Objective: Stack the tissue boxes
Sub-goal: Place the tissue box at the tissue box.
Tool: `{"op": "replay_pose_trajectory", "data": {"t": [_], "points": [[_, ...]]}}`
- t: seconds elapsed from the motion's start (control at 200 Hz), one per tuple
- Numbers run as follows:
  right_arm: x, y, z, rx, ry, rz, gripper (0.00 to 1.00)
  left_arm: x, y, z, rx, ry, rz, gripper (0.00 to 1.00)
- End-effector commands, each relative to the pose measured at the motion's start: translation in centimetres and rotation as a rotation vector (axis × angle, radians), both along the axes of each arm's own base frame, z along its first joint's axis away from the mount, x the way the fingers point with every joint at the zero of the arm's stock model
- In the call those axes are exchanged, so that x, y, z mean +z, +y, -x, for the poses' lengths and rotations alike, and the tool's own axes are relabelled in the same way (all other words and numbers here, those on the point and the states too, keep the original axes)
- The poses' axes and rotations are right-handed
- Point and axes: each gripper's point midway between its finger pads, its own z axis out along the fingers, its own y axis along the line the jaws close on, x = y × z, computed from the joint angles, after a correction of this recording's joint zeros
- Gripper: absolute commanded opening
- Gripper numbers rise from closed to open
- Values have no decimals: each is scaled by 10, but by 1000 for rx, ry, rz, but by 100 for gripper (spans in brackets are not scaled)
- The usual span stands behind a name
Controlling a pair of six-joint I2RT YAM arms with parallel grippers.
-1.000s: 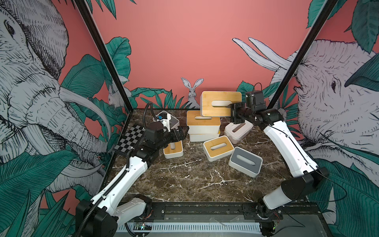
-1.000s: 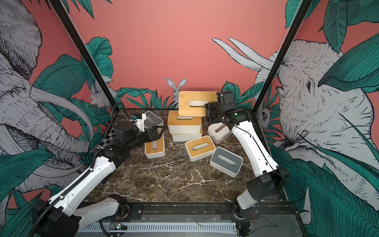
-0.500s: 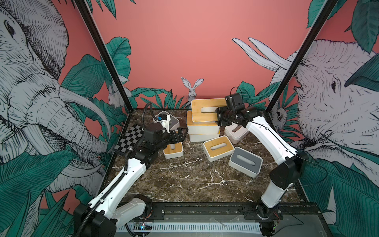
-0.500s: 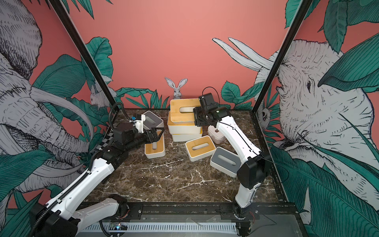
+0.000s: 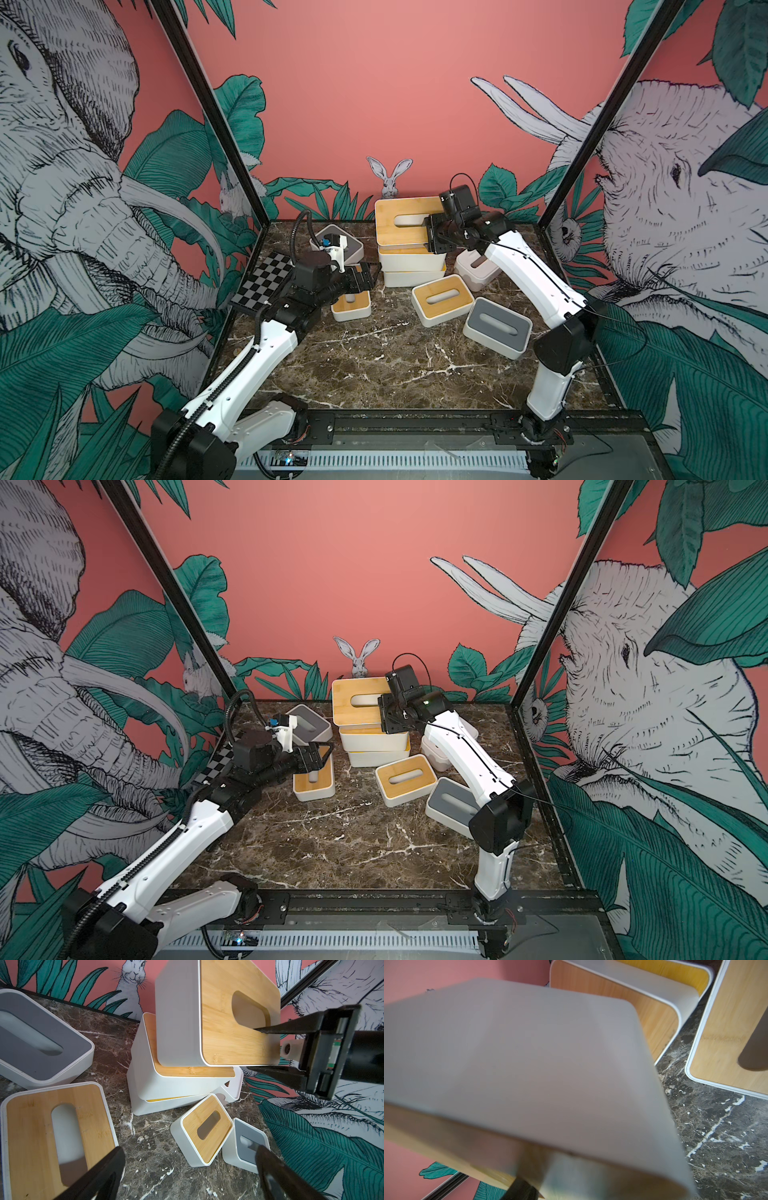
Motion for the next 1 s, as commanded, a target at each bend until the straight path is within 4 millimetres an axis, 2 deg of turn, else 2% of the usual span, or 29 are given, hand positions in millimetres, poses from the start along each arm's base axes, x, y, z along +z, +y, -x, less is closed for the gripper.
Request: {"op": "replay_pose_trajectory", "data": {"t": [0.0,0.265,0.485,0.73,0.875,0.995], "points": [[41,-1,-1,-32,-108,-64,36,1,1,8,-7,-4,18,99],[31,-2,-5,-57,-95,-67,42,9,10,13,25,-31,0,99],[38,4,-13,-48,-107,-84,55,14,8,10,23,-35,4,99],[43,2,-18,-62,-113,-96,58,12,10,11,28,-28,3,99],[57,-3,-17,-58,-160,-90,59,14,13,10,44,-34,-15,99],[78,-9,-9,-31,-232,-59,60,30,13,8,43,-51,-12,99]]}}
